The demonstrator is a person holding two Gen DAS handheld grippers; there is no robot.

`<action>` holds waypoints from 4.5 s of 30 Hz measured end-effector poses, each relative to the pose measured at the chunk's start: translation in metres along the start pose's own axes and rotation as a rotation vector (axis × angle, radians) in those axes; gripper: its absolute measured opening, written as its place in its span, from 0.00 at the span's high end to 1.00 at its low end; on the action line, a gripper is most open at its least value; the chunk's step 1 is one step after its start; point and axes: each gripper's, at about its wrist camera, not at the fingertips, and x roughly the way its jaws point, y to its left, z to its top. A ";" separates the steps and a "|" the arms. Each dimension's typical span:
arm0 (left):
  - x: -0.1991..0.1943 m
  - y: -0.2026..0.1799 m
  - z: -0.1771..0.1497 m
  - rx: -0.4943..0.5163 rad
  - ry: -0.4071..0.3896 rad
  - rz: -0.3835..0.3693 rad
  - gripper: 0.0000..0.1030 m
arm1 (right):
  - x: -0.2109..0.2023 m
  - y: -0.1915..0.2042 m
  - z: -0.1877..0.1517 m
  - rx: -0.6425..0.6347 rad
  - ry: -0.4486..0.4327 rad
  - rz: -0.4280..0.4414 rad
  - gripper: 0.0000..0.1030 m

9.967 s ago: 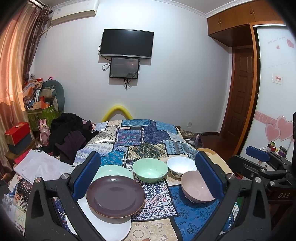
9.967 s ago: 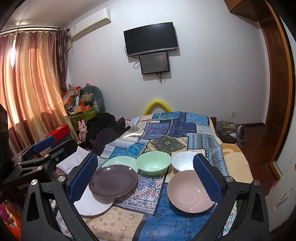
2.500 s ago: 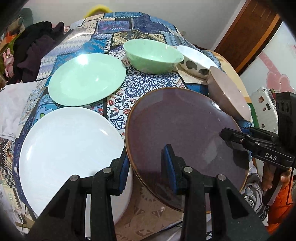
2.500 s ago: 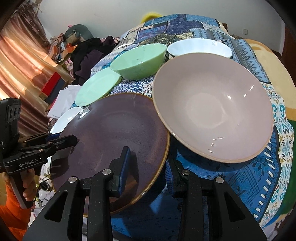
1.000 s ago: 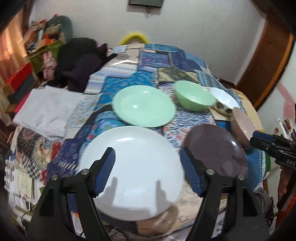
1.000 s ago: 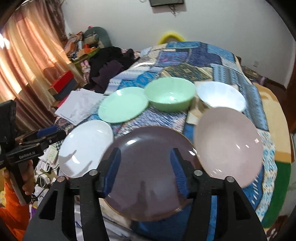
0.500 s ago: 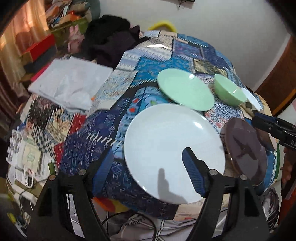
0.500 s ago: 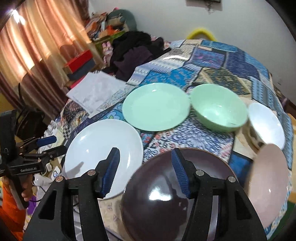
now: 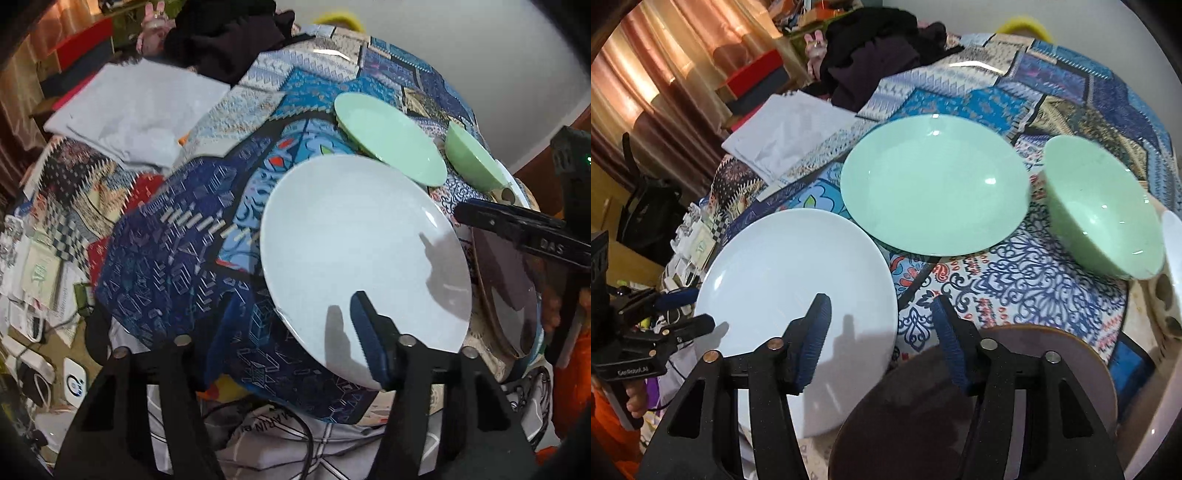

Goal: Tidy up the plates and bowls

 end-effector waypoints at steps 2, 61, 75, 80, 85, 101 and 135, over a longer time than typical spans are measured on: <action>0.005 0.001 -0.001 -0.010 0.025 -0.017 0.53 | 0.007 -0.001 0.002 -0.004 0.029 0.011 0.62; -0.026 -0.027 0.030 -0.009 -0.089 -0.094 0.67 | -0.036 -0.006 0.006 0.056 -0.099 0.040 0.73; -0.021 -0.083 0.044 0.110 -0.085 -0.137 0.67 | -0.077 -0.046 -0.023 0.151 -0.168 -0.016 0.73; -0.018 -0.102 0.045 0.154 -0.079 -0.134 0.67 | -0.086 -0.058 -0.037 0.188 -0.184 -0.024 0.73; -0.013 -0.120 0.043 0.192 -0.056 -0.134 0.67 | -0.097 -0.068 -0.051 0.213 -0.202 -0.036 0.73; 0.011 -0.171 0.025 0.286 0.026 -0.150 0.67 | -0.111 -0.102 -0.106 0.338 -0.187 -0.050 0.73; 0.054 -0.186 0.026 0.304 0.117 -0.131 0.66 | -0.101 -0.120 -0.137 0.437 -0.137 -0.009 0.70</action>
